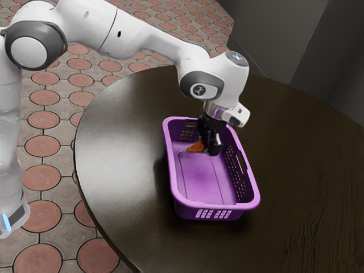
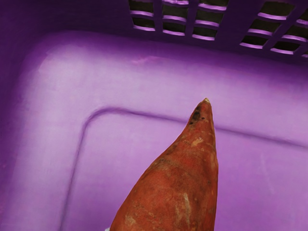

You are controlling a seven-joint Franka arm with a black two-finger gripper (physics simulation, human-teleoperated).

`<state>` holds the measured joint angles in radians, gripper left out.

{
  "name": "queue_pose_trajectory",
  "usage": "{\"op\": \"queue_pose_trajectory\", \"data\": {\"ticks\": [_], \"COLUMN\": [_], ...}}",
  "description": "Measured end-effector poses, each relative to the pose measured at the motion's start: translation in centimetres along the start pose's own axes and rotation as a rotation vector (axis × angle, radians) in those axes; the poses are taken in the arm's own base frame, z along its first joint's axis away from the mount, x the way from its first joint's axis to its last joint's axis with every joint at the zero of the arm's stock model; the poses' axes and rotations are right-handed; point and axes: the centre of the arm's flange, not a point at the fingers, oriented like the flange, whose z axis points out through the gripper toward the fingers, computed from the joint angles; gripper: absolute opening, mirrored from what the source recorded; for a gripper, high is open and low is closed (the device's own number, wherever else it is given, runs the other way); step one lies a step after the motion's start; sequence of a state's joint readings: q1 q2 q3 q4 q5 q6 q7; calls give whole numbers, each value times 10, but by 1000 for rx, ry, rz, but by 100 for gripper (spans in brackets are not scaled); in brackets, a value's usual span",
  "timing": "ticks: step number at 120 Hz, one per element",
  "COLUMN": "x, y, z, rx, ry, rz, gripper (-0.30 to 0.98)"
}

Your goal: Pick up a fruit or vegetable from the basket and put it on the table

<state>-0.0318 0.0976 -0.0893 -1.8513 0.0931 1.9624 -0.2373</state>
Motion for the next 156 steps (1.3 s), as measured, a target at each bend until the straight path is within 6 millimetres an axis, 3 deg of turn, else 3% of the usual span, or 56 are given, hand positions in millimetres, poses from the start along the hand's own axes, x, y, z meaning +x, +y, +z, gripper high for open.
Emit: {"op": "queue_pose_trajectory", "data": {"ticks": [32, 62, 101, 111, 122, 156], "x": [3, -5, -22, -20, -16, -21], "y": [7, 10, -11, -30, -64, -215], "z": [-42, -122, -140, -137, -134, -120], "rx": [4, 42, 84, 90, 97, 117], "ry": [69, 147, 110, 97, 82, 34], "rz": [20, 39, 29, 10, -29, -231], "gripper": [14, 14, 14, 14, 14, 14]}}
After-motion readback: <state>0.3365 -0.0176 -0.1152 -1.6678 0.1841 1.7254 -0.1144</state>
